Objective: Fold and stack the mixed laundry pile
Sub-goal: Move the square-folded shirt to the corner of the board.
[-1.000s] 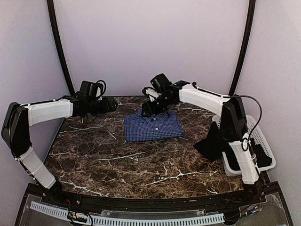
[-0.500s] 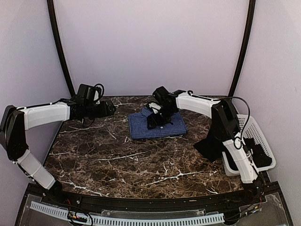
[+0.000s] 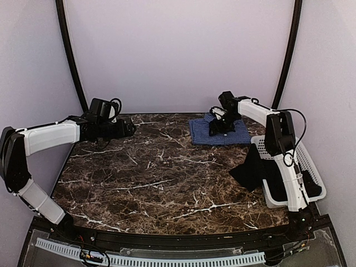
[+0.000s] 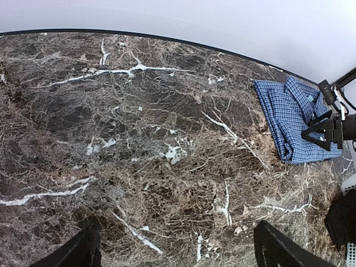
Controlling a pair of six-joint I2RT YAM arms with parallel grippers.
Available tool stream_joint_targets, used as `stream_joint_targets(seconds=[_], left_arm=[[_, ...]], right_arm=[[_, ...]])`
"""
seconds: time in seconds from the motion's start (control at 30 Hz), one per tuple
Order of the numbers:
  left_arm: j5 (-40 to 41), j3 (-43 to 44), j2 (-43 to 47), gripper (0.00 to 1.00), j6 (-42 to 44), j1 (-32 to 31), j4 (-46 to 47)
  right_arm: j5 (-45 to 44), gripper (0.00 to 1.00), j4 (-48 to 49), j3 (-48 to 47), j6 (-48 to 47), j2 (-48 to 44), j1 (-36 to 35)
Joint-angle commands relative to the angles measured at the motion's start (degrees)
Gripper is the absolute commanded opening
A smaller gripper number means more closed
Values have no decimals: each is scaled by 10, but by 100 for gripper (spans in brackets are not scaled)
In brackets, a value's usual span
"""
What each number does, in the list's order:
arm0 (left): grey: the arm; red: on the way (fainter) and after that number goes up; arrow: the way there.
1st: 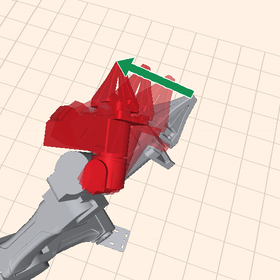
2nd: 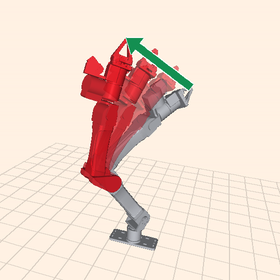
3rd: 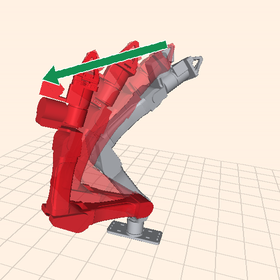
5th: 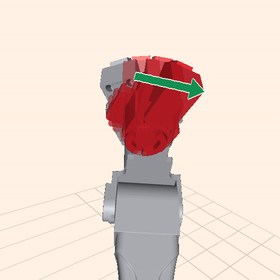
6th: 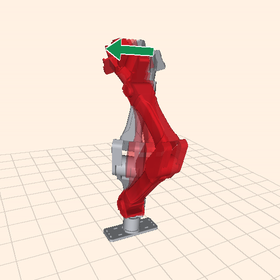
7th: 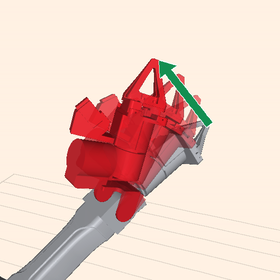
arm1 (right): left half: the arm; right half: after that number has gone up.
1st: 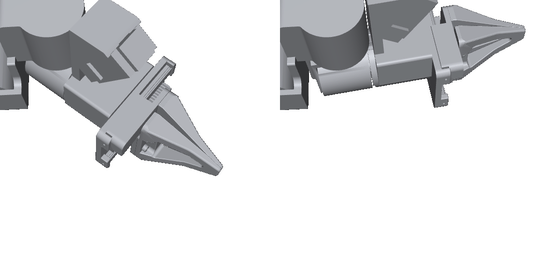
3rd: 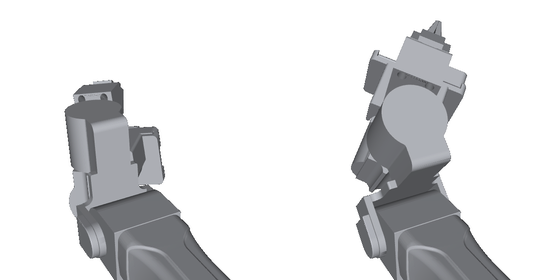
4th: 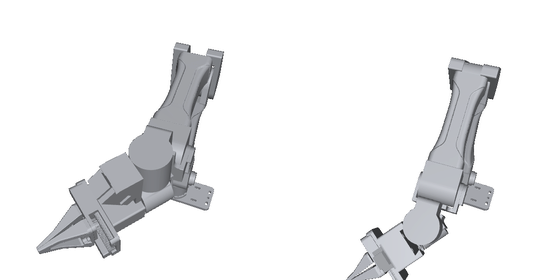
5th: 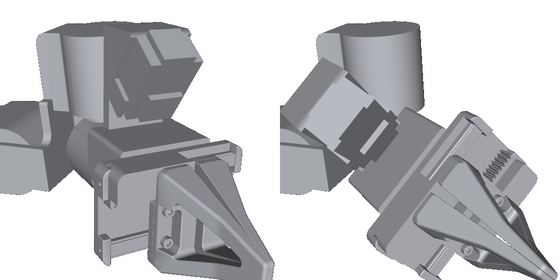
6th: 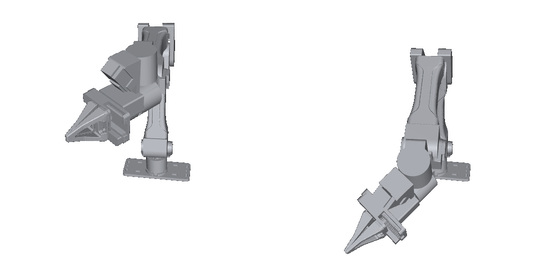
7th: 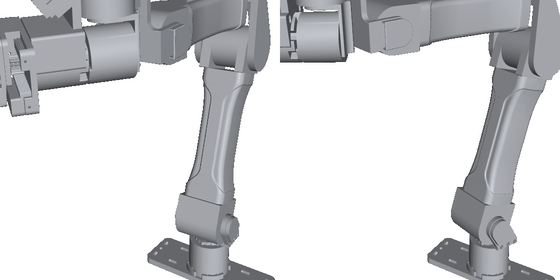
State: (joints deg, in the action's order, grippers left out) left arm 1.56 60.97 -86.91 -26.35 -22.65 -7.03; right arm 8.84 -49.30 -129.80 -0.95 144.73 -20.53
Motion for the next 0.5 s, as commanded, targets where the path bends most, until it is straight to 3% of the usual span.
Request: stream_joint_targets(seconds=[0.0, 0.2, 0.47], left_arm=[[5, 8, 46, 95, 8, 2, -24], [7, 14, 60, 96, 15, 2, -43], [8, 26, 78, 96, 22, 2, -54]], right_arm=[[-38, 74, -64, -34, -41, 47, 19], [-1, 69, -69, -45, -75, 39, 61], [-56, 73, -89, -60, -93, 53, 103]])
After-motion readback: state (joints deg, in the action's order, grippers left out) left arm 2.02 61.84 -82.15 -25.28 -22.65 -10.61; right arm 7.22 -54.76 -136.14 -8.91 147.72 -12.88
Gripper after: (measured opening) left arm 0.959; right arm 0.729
